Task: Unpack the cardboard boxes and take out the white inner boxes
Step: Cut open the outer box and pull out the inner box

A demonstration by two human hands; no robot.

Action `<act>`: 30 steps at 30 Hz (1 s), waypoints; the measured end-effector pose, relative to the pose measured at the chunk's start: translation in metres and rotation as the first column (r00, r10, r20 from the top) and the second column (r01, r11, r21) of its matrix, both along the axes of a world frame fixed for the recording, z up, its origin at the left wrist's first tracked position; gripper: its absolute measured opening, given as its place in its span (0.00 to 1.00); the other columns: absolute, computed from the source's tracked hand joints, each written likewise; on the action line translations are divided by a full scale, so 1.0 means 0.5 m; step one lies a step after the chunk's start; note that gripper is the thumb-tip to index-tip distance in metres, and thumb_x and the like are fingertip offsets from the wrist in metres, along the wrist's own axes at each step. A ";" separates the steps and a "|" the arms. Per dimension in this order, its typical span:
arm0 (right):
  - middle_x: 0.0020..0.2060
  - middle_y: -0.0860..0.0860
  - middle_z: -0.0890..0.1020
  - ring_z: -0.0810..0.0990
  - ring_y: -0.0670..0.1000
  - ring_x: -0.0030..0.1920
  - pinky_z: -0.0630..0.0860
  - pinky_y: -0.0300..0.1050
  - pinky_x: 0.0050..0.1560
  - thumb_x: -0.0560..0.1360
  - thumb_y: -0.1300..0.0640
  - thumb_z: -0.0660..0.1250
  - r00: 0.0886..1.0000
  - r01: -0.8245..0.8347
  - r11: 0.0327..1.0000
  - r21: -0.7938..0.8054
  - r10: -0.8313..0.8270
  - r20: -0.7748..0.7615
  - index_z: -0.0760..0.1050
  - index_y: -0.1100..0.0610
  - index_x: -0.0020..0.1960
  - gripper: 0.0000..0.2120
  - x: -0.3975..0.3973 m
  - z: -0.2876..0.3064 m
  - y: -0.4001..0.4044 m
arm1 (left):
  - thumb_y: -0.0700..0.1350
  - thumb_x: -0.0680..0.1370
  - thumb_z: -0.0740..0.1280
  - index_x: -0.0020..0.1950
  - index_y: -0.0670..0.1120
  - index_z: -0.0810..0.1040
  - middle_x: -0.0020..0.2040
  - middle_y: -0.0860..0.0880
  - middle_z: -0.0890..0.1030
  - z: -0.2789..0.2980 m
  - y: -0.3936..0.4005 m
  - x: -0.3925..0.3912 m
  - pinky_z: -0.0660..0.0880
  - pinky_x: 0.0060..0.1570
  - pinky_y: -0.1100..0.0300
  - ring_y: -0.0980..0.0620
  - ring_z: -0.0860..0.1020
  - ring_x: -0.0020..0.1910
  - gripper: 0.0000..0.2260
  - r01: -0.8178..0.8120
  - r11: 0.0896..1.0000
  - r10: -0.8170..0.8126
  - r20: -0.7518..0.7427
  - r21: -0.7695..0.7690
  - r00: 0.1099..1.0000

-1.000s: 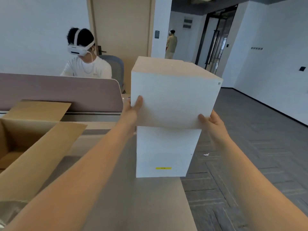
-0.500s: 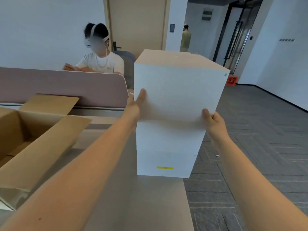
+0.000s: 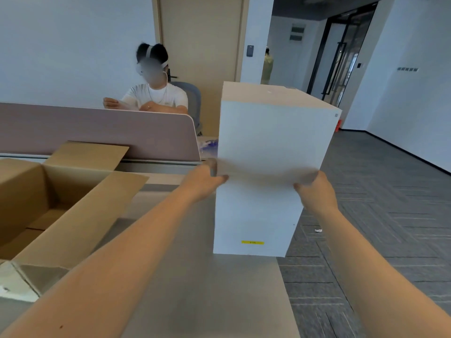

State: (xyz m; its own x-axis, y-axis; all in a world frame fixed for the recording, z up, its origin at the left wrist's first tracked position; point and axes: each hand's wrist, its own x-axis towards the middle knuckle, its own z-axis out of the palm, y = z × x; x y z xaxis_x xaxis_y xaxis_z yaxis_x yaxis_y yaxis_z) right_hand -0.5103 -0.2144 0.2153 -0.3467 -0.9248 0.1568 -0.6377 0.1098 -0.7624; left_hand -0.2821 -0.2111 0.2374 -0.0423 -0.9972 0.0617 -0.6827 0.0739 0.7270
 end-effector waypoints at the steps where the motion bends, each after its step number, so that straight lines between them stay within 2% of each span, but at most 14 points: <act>1: 0.65 0.60 0.70 0.71 0.60 0.63 0.69 0.50 0.57 0.77 0.56 0.63 0.996 0.008 0.998 0.056 -0.003 -0.091 0.62 0.64 0.68 0.24 0.011 -0.003 0.011 | 0.50 0.79 0.62 0.69 0.42 0.66 0.68 0.44 0.70 -0.006 0.009 0.017 0.66 0.55 0.60 0.46 0.70 0.66 0.21 0.038 0.999 -0.040 0.141 0.016 0.989; 4: 0.68 0.60 0.67 0.70 0.60 0.64 0.69 0.50 0.59 0.78 0.54 0.60 0.957 -0.029 0.984 0.179 0.079 -0.280 0.61 0.64 0.70 0.24 0.076 -0.008 0.050 | 0.53 0.79 0.62 0.71 0.42 0.64 0.71 0.44 0.68 -0.021 0.050 0.083 0.65 0.63 0.57 0.46 0.68 0.68 0.25 0.146 0.985 -0.171 0.395 0.093 0.903; 6: 0.68 0.59 0.66 0.68 0.59 0.66 0.67 0.50 0.62 0.79 0.53 0.60 0.941 -0.097 0.973 0.212 0.159 -0.298 0.61 0.62 0.71 0.24 0.143 -0.011 0.079 | 0.53 0.78 0.62 0.72 0.43 0.63 0.71 0.45 0.67 -0.033 0.078 0.142 0.64 0.65 0.56 0.47 0.67 0.69 0.25 0.173 0.976 -0.214 0.482 0.129 0.850; 10: 0.68 0.57 0.68 0.68 0.56 0.67 0.66 0.47 0.63 0.78 0.53 0.60 0.901 -0.235 0.936 0.263 0.311 -0.303 0.64 0.61 0.70 0.23 0.306 -0.014 0.136 | 0.54 0.78 0.62 0.71 0.45 0.65 0.70 0.46 0.69 -0.044 0.144 0.287 0.66 0.65 0.54 0.47 0.69 0.67 0.24 0.137 0.983 -0.181 0.590 0.119 0.787; 13: 0.68 0.57 0.69 0.68 0.56 0.67 0.65 0.46 0.64 0.78 0.53 0.60 0.863 -0.315 0.902 0.295 0.402 -0.307 0.65 0.61 0.69 0.22 0.435 -0.021 0.178 | 0.54 0.78 0.62 0.71 0.45 0.66 0.69 0.46 0.69 -0.054 0.206 0.412 0.66 0.64 0.56 0.46 0.69 0.67 0.24 0.085 0.988 -0.145 0.605 0.126 0.783; 16: 0.69 0.57 0.68 0.67 0.56 0.69 0.63 0.44 0.65 0.79 0.53 0.60 0.817 -0.407 0.859 0.311 0.495 -0.296 0.64 0.61 0.70 0.23 0.560 -0.031 0.210 | 0.57 0.77 0.63 0.70 0.47 0.66 0.68 0.47 0.71 -0.068 0.268 0.538 0.70 0.63 0.51 0.47 0.72 0.64 0.24 -0.013 0.988 -0.081 0.592 0.152 0.802; 18: 0.69 0.56 0.69 0.67 0.56 0.68 0.64 0.44 0.65 0.79 0.52 0.59 0.774 -0.484 0.815 0.318 0.568 -0.280 0.65 0.62 0.70 0.22 0.638 -0.039 0.228 | 0.58 0.75 0.65 0.68 0.47 0.68 0.66 0.48 0.73 -0.076 0.309 0.615 0.72 0.62 0.51 0.48 0.73 0.62 0.25 -0.075 0.986 -0.022 0.573 0.146 0.819; 22: 0.68 0.55 0.70 0.69 0.55 0.67 0.65 0.45 0.64 0.78 0.48 0.60 0.691 -0.611 0.723 0.322 0.686 -0.230 0.64 0.59 0.70 0.24 0.773 -0.058 0.260 | 0.59 0.71 0.69 0.73 0.47 0.61 0.72 0.48 0.66 -0.093 0.383 0.748 0.65 0.68 0.50 0.47 0.65 0.70 0.35 -0.218 0.970 0.102 0.630 0.109 0.770; 26: 0.71 0.53 0.65 0.65 0.54 0.69 0.65 0.48 0.66 0.76 0.44 0.62 0.600 -0.707 0.611 0.357 0.785 -0.156 0.58 0.57 0.73 0.31 0.873 -0.080 0.287 | 0.59 0.70 0.71 0.74 0.51 0.59 0.74 0.48 0.60 -0.126 0.447 0.831 0.58 0.71 0.49 0.45 0.58 0.73 0.38 -0.333 0.938 0.203 0.625 0.096 0.754; 30: 0.71 0.53 0.65 0.65 0.54 0.69 0.66 0.49 0.66 0.72 0.39 0.66 0.487 -0.746 0.531 0.401 0.846 -0.215 0.59 0.56 0.73 0.37 0.936 -0.104 0.302 | 0.59 0.71 0.69 0.76 0.52 0.52 0.77 0.49 0.51 -0.156 0.482 0.876 0.48 0.72 0.51 0.45 0.48 0.76 0.39 -0.396 0.915 0.251 0.655 0.081 0.713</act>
State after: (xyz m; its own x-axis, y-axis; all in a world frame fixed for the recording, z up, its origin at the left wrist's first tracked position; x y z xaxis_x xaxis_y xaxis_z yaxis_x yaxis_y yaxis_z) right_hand -0.0422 -0.0632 0.1635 0.5923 -0.7903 -0.1571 -0.7387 -0.4547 -0.4976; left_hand 0.1561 0.0301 0.1595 0.3291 -0.9423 -0.0620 -0.9367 -0.3341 0.1051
